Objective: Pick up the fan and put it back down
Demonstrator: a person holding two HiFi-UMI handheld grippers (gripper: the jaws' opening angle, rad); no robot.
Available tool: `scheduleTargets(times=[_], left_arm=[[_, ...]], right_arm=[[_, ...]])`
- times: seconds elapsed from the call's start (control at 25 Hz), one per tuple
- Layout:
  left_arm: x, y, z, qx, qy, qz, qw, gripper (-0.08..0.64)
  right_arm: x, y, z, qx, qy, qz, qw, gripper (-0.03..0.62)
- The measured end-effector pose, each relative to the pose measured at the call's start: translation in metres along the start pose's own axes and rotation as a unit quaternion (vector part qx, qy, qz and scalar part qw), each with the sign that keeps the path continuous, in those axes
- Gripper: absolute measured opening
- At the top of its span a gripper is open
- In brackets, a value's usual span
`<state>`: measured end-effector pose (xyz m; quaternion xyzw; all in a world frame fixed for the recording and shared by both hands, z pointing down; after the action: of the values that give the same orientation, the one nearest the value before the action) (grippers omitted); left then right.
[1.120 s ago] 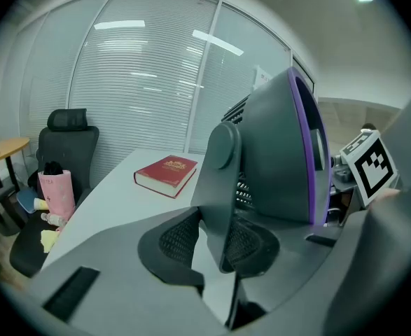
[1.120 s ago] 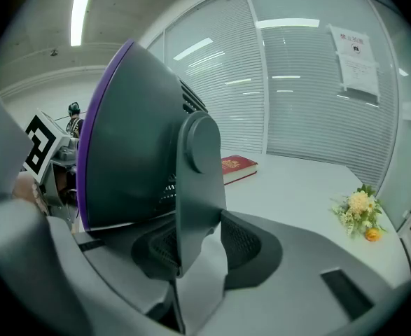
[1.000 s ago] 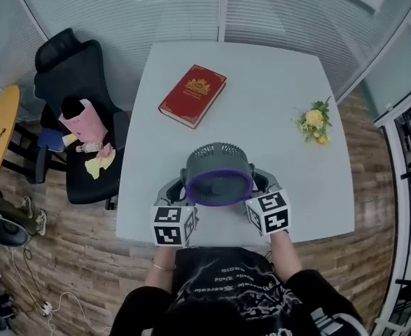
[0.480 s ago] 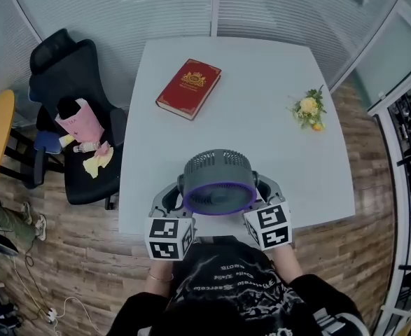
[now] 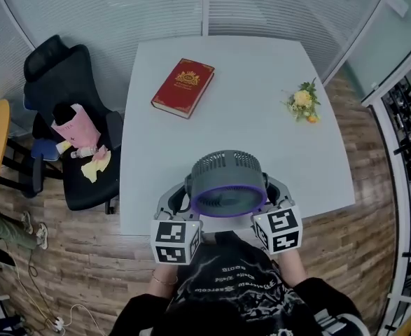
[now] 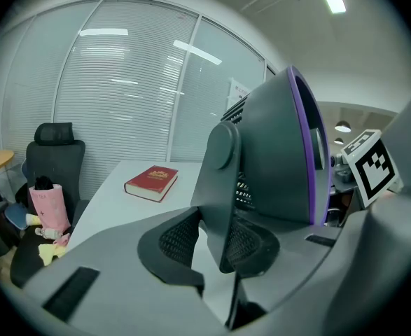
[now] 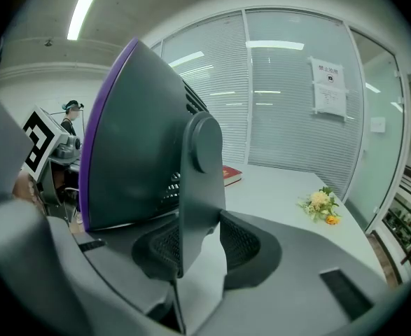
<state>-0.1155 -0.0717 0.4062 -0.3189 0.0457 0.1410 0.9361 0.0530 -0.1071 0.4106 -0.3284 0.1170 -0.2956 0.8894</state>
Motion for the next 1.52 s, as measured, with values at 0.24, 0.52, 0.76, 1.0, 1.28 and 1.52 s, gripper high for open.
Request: scheduleTargets(times=[0.24,0.52,0.76,1.0,1.28,1.52], left_arm=[[0.024,-0.004,-0.006,0.004,-0.022,0.037,0.9991,0.084],[0.052,-0.017,-0.011,-0.003,-0.054,0.074,0.9957,0.084],[0.069,-0.037,-0.012,-0.017,-0.074,0.094,0.9927,0.084],[0.089,-0.064,-0.021,-0.019,-0.086,0.107,0.9903,0.084],[0.104,-0.107,-0.029,-0.032,-0.098,0.105,0.9891,0.084],[0.103,-0.153,-0.035,-0.045,-0.114,0.089,0.9885,0.081]], right_arm=[[0.013,0.026,0.011,0.004,-0.022,0.04,0.999,0.115],[0.032,0.047,0.029,0.008,-0.051,0.077,0.996,0.115],[0.051,0.048,0.046,0.003,-0.079,0.094,0.992,0.114],[0.081,0.048,0.053,0.007,-0.091,0.109,0.99,0.114],[0.121,0.03,0.059,-0.003,-0.1,0.114,0.988,0.112],[0.153,-0.002,0.063,-0.017,-0.112,0.108,0.988,0.112]])
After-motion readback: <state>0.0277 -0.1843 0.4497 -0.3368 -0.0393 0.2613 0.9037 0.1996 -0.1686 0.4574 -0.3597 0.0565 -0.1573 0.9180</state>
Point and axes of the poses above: the fingertips, and each gripper's own axes: y backward along the fingers, x to its right, z out of its underside, the point moved 4 cm from there along y, backward along the fingers, and after that the axes turned 9 degrees about -x, right-handed, at the moved point
